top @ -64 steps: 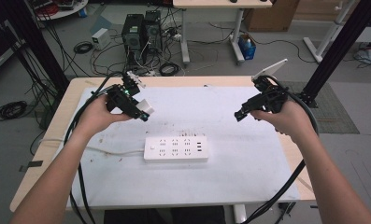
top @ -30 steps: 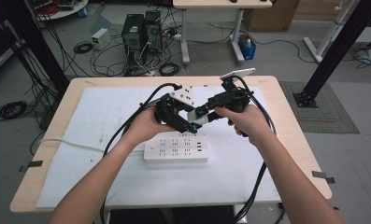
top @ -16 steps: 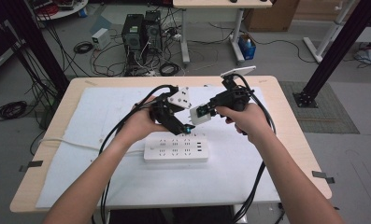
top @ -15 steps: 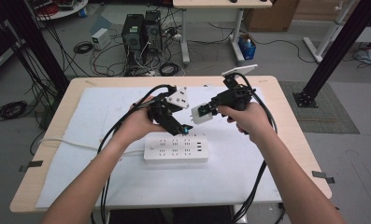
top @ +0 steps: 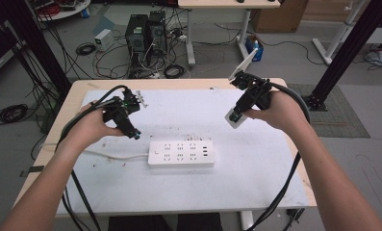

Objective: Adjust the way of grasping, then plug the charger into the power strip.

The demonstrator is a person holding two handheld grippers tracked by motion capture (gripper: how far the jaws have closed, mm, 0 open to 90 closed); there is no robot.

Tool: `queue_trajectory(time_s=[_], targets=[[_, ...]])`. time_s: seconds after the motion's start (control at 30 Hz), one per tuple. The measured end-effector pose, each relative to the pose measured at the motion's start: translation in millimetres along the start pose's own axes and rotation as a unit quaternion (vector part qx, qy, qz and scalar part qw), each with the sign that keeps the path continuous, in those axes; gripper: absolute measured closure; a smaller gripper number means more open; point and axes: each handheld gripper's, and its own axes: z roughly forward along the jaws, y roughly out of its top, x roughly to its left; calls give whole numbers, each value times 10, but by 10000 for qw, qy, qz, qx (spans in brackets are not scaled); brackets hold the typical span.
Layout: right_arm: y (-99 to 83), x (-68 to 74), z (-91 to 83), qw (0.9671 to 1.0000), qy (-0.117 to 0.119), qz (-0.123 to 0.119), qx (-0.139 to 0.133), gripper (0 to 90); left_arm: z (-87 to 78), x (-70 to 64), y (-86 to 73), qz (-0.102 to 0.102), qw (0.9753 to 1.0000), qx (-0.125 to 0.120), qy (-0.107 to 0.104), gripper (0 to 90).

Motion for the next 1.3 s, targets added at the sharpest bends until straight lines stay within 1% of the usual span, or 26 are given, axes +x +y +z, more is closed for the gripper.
queue_trajectory(time_s=[0.03, 0.1, 0.13, 0.17, 0.2, 0.33, 0.43, 0.5, 0.57, 0.63, 0.73, 0.77, 0.8, 0.87, 0.9, 0.93, 0.97, 1.0, 1.03, 1.07, 1.1, 1.13, 1.17, 1.2, 1.27, 1.3], targets=[[1, 7, -1, 9998, -132, -135, 91, 623, -2, 27, -43, -85, 10000, 52, 3, 202], [3, 19, 3, 9988, -256, -353, 210, 623, -19, 76, -111, -208, 9997, 153, -14, 202], [4, 21, 6, 9984, -301, -412, 253, 623, -27, 94, -133, -243, 9995, 199, -46, 202], [6, 24, 9, 9981, -333, -433, 285, 623, -36, 105, -151, -254, 9994, 234, -44, 202], [7, 24, 15, 9976, -350, -510, 305, 623, -42, 114, -161, -273, 9993, 266, -42, 202], [9, 23, 41, 9965, -422, -615, 389, 623, -76, 121, -167, -288, 9993, 251, -59, 202], [7, 22, 48, 9960, -388, -686, 411, 623, -91, 97, -156, -226, 9995, 219, -81, 202], [7, 40, 43, 9953, -319, -850, 348, 623, -98, 88, -150, -239, 9995, 179, -83, 202], [24, 59, 42, 9949, -286, -906, 334, 623, -99, 85, -144, -225, 9995, 171, -105, 202], [53, 75, 69, 9937, -264, -1034, 340, 623, -101, 75, -145, -227, 9996, 150, -85, 202], [115, 125, 141, 9897, -280, -1345, 390, 623, -102, 64, -157, -205, 9996, 152, -105, 202], [143, 147, 168, 9893, -259, -1376, 409, 623, -103, 64, -164, -181, 9997, 159, -107, 202], [173, 168, 199, 9878, -260, -1486, 393, 623, -102, 61, -174, -203, 9996, 139, -114, 202], [229, 234, 269, 9846, -167, -1684, 445, 623, -96, 58, -197, -212, 9996, 98, -138, 202], [255, 270, 309, 9815, -150, -1851, 462, 623, -90, 55, -209, -213, 9996, 96, -160, 202], [280, 308, 354, 9770, -158, -2067, 497, 623, -90, 55, -209, -213, 9996, 96, -160, 202], [303, 350, 401, 9739, -170, -2200, 541, 623, -74, 41, -233, -222, 9996, 106, -172, 202], [303, 350, 401, 9739, -170, -2200, 541, 623, -74, 41, -233, -222, 9996, 106, -172, 202], [353, 433, 516, 9652, -145, -2541, 609, 624, -61, 23, -257, -202, 9996, 105, -194, 202], [367, 465, 554, 9616, -116, -2670, 626, 624, -61, 23, -257, -202, 9996, 105, -194, 202], [386, 499, 605, 9565, -83, -2844, 636, 623, -51, 16, -279, -185, 9995, 80, -235, 202], [411, 528, 654, 9524, -63, -2970, 684, 623, -48, 14, -287, -200, 9995, 70, -236, 202], [432, 562, 709, 9493, -21, -3064, 707, 624, -44, 15, -296, -209, 9995, 59, -238, 202], [454, 592, 760, 9448, -27, -3192, 740, 623, -44, 15, -296, -209, 9995, 59, -238, 202], [499, 644, 868, 9394, 35, -3327, 826, 623, -31, 9, -318, -216, 9995, 38, -235, 202], [499, 644, 868, 9394, 35, -3327, 826, 623, -31, 9, -318, -216, 9995, 38, -235, 202]])
